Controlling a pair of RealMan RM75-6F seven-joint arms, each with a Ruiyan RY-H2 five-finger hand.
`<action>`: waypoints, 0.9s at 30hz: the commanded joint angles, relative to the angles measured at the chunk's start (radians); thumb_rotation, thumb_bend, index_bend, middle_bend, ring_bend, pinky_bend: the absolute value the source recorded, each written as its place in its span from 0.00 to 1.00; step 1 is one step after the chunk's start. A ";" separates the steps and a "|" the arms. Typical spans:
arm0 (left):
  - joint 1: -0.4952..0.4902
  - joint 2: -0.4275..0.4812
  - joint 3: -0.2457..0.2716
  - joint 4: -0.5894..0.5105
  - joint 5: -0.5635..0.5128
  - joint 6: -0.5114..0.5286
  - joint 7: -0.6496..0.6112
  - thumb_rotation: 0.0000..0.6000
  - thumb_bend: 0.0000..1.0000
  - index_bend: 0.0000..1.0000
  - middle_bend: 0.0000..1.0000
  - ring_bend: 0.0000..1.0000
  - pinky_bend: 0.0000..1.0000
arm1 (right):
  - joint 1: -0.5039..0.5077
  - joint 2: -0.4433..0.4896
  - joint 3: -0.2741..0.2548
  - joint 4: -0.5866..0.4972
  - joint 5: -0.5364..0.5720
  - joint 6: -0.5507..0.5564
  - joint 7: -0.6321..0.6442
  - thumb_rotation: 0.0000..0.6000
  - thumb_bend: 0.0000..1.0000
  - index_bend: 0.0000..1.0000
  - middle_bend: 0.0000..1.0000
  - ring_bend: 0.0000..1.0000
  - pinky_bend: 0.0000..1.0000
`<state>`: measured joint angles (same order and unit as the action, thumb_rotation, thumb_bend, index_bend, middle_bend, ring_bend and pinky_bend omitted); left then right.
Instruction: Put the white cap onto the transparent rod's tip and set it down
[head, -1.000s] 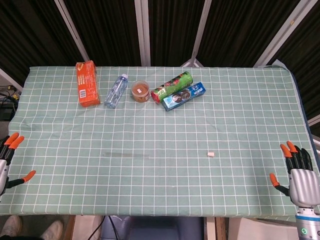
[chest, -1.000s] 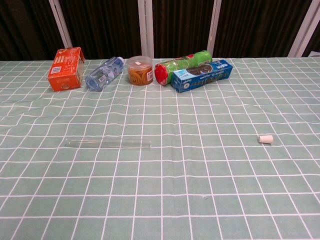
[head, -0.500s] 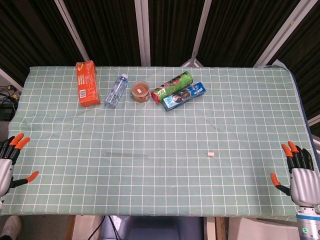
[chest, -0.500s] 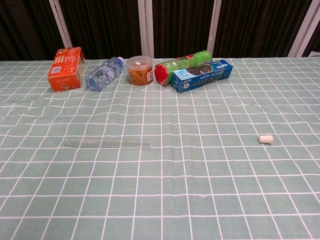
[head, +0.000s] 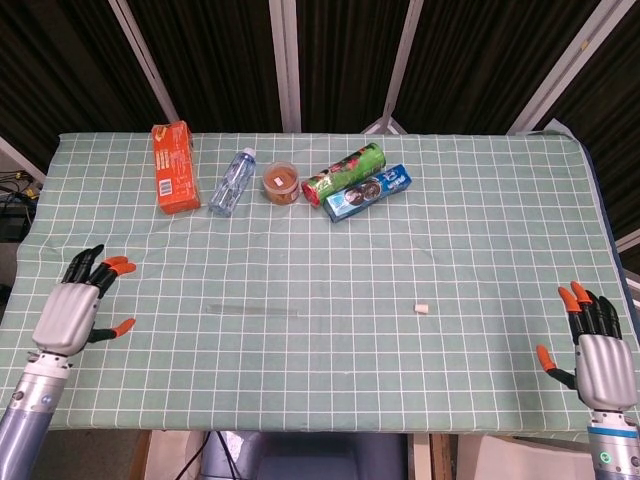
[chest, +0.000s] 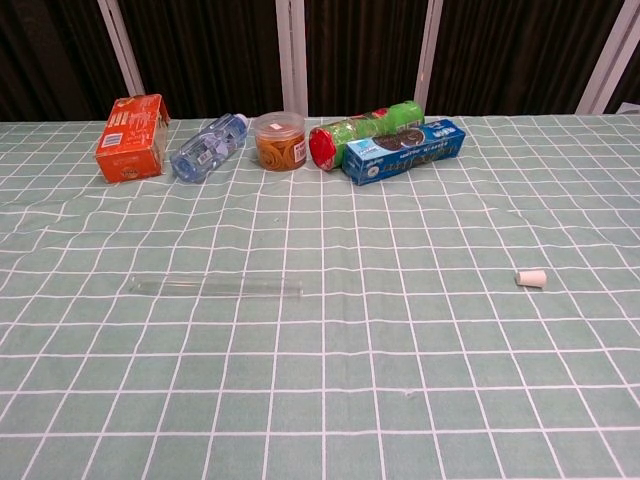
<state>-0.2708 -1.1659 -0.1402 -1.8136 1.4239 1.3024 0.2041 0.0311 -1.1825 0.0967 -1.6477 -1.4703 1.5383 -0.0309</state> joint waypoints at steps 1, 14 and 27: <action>-0.064 -0.071 -0.028 -0.007 -0.074 -0.065 0.109 1.00 0.29 0.32 0.24 0.00 0.00 | -0.001 0.002 0.001 -0.001 0.002 0.000 0.005 1.00 0.35 0.00 0.00 0.00 0.00; -0.192 -0.295 -0.072 0.079 -0.322 -0.139 0.366 1.00 0.34 0.40 0.33 0.00 0.00 | 0.000 0.008 0.000 -0.003 0.007 -0.007 0.020 1.00 0.35 0.00 0.00 0.00 0.00; -0.285 -0.480 -0.083 0.150 -0.497 -0.121 0.535 1.00 0.40 0.44 0.33 0.01 0.00 | -0.001 0.013 -0.002 -0.004 0.002 -0.007 0.036 1.00 0.35 0.00 0.00 0.00 0.00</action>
<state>-0.5439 -1.6319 -0.2225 -1.6742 0.9404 1.1770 0.7261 0.0303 -1.1691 0.0947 -1.6521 -1.4682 1.5309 0.0046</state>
